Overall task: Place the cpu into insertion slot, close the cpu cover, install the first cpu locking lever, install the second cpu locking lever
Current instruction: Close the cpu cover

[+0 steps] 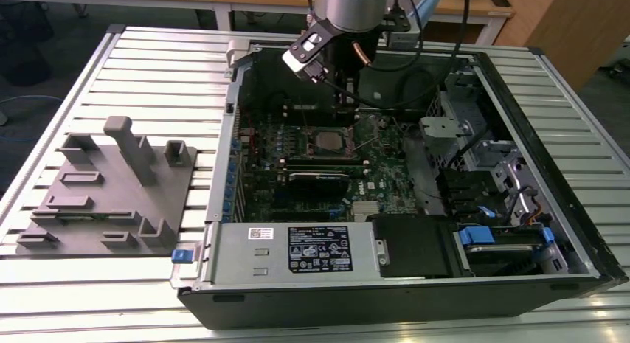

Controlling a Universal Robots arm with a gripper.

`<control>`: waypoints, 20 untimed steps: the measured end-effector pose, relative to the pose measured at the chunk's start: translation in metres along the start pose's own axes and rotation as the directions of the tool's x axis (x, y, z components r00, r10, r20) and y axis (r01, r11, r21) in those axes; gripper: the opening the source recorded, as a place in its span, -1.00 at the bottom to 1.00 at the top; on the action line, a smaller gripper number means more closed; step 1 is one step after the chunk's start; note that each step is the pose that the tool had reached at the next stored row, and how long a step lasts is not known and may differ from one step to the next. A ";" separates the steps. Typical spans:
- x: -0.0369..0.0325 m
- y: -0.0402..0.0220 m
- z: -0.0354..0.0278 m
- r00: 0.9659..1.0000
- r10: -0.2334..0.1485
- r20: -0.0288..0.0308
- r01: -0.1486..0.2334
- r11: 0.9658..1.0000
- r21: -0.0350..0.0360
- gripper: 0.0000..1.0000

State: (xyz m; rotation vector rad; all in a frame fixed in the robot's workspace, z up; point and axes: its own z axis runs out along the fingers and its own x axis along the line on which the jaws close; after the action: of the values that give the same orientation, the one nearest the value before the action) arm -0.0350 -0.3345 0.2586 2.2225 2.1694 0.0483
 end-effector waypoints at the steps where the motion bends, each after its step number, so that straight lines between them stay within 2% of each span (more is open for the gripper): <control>1: 0.0000 0.0000 -0.0001 1.000 0.000 0.000 0.000 1.000 0.000 -0.80; 7: 0.0000 0.0017 -0.0001 1.000 0.000 0.000 0.000 1.000 0.000 -0.80; 20: 0.0003 0.0145 0.0006 1.000 0.000 0.000 0.000 1.000 0.000 -0.80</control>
State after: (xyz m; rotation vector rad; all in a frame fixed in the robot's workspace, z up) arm -0.0205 -0.3345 0.2587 2.2224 2.1694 0.0481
